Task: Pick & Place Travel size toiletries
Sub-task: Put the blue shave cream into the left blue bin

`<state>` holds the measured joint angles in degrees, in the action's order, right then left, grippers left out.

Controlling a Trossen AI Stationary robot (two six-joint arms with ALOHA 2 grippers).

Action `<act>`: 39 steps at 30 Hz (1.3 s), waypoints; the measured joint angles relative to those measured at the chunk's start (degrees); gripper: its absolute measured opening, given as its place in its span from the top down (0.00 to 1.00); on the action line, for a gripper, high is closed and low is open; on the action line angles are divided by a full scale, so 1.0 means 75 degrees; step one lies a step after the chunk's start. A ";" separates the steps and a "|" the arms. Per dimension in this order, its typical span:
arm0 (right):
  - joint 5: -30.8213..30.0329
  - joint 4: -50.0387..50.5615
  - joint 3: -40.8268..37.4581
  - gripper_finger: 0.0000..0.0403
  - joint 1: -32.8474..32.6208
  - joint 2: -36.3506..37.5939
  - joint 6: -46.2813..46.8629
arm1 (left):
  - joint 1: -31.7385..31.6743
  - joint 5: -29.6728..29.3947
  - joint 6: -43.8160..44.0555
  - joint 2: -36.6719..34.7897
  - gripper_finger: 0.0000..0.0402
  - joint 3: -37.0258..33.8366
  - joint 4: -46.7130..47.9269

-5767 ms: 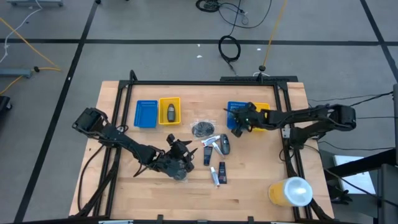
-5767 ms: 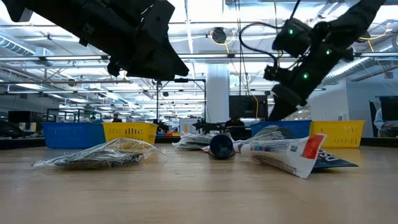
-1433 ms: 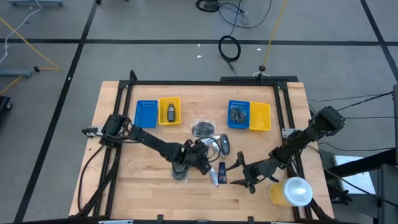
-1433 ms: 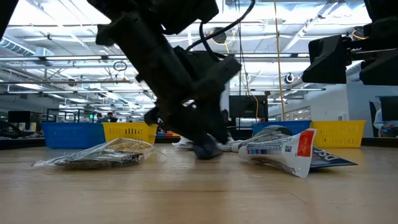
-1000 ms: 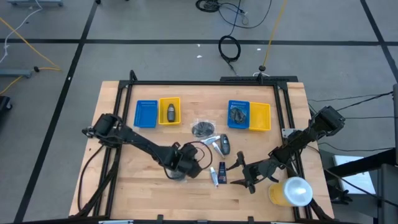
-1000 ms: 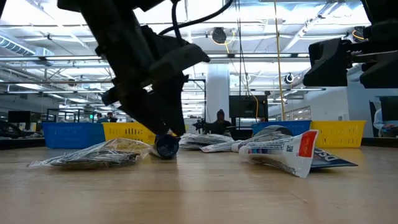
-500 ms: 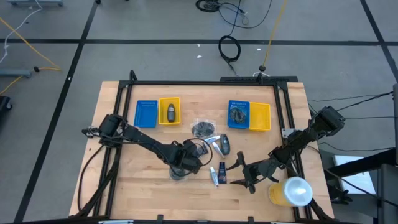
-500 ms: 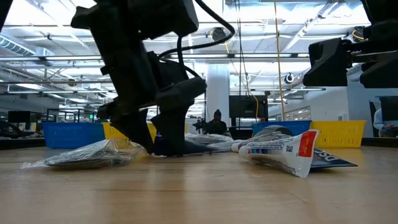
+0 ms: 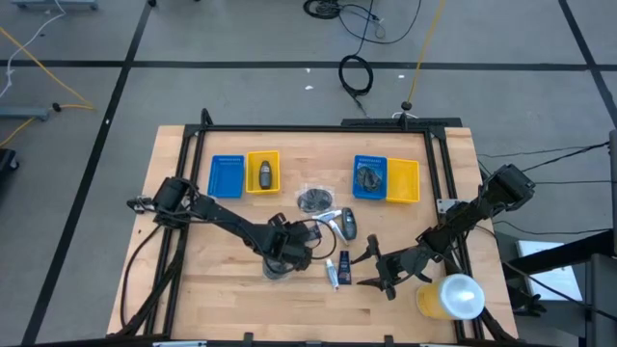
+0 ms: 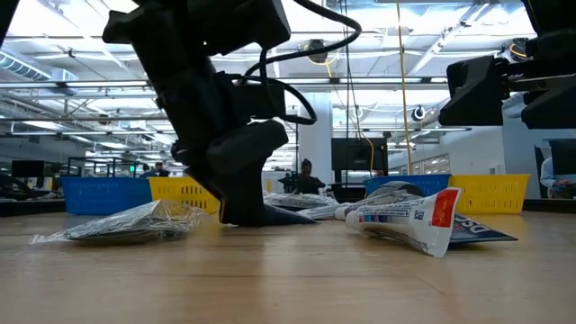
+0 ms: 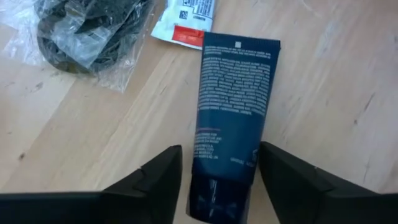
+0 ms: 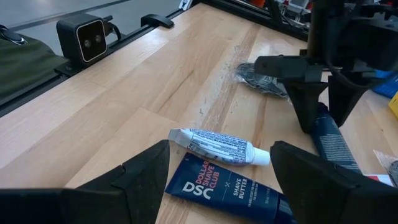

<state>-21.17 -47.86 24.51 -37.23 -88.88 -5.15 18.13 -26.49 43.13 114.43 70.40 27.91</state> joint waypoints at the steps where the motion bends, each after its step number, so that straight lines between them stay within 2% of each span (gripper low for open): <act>1: 0.0000 0.0004 0.0000 0.33 0.0000 0.0000 0.0000 | 0.0000 -0.0037 0.0001 0.0000 0.51 -0.0017 -0.0020; 10: 0.0000 0.0017 0.0000 0.33 0.0000 0.0000 0.0000 | 0.0058 -0.0294 -0.0079 -0.0112 0.73 -0.0029 -0.0004; 15: 0.0000 0.0033 0.0000 0.33 0.0003 0.0000 0.0000 | 0.0278 -0.0680 0.0271 -0.0683 0.71 -0.0024 0.0401; 19: -0.0001 0.0074 -0.0001 0.33 0.0003 -0.0003 0.0053 | 0.0542 -0.1473 0.1253 -0.1393 0.65 -0.0024 0.1753; 24: 0.0000 0.0076 -0.0003 0.33 0.0003 -0.0003 0.0137 | 0.0659 -0.2050 0.3721 -0.2284 0.66 -0.0015 0.4970; 28: 0.0000 0.0060 -0.0003 0.33 0.0003 -0.0003 0.0137 | 0.0282 -0.2045 0.5382 -0.2604 0.69 -0.0018 0.7267; 30: 0.0000 0.0058 -0.0003 0.33 0.0003 -0.0003 0.0137 | -0.0074 -0.2011 0.5723 -0.2652 0.70 -0.0088 0.7917; 33: 0.0000 0.0058 -0.0003 0.33 0.0003 -0.0003 0.0167 | -0.0738 -0.1752 0.5645 -0.2808 0.69 -0.0498 0.8001; 39: 0.0000 0.0073 -0.0003 0.33 0.0002 -0.0003 0.0196 | -0.2388 -0.1186 0.4758 -0.3315 0.68 -0.1784 0.7432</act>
<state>-21.17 -47.31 24.49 -37.22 -88.90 -3.67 0.22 -35.39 78.82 89.57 57.01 83.65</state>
